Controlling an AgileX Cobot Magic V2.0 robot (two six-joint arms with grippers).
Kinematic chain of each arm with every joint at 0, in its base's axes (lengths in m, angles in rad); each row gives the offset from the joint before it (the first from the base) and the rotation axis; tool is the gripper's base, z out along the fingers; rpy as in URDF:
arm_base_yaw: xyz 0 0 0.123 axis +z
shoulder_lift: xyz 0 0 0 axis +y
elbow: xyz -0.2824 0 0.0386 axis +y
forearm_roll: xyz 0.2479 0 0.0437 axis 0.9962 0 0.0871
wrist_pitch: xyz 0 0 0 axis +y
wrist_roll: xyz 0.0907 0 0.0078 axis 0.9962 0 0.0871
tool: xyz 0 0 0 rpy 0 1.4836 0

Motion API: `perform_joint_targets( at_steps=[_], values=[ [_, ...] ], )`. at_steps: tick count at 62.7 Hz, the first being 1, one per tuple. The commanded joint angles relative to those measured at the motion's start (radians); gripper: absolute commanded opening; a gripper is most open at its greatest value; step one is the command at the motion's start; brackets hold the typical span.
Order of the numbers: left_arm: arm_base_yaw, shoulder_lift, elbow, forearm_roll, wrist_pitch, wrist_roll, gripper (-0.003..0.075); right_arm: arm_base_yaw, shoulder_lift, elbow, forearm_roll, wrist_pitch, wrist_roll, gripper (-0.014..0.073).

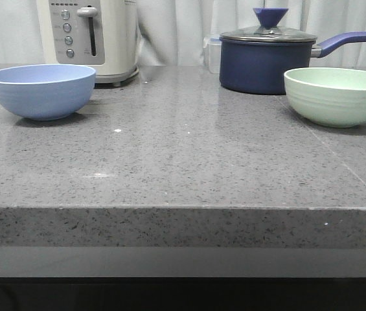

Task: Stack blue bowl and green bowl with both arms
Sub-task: 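Lower the right gripper and grasp the rim of the pale green bowl, then lift the green bowl and carry it toward the table center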

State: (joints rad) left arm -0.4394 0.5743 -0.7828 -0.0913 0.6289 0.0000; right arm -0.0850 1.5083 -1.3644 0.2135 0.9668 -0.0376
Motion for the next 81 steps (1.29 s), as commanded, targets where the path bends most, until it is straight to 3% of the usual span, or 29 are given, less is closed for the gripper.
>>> perform_joint_targets(
  at_steps=[1,24,42,63,81],
  values=[
    [-0.007,0.009,-0.026,-0.009,-0.068,0.0,0.0456,-0.015,0.027,-0.061,0.077,-0.029,-0.058,0.0516],
    [-0.007,0.009,-0.026,-0.009,-0.068,0.0,0.0456,-0.015,0.195,-0.097,0.136,-0.071,-0.076,0.037],
    [-0.007,0.009,-0.026,-0.009,-0.068,0.0,0.0456,-0.015,0.203,-0.097,0.136,-0.071,-0.082,0.011],
    [-0.007,0.009,-0.026,-0.009,-0.068,0.0,0.0455,-0.015,0.201,-0.097,0.135,-0.064,-0.109,-0.0055],
    [-0.007,0.009,-0.026,-0.009,-0.068,0.0,0.0455,0.056,0.195,-0.191,0.107,0.055,-0.17,-0.0054]
  ],
)
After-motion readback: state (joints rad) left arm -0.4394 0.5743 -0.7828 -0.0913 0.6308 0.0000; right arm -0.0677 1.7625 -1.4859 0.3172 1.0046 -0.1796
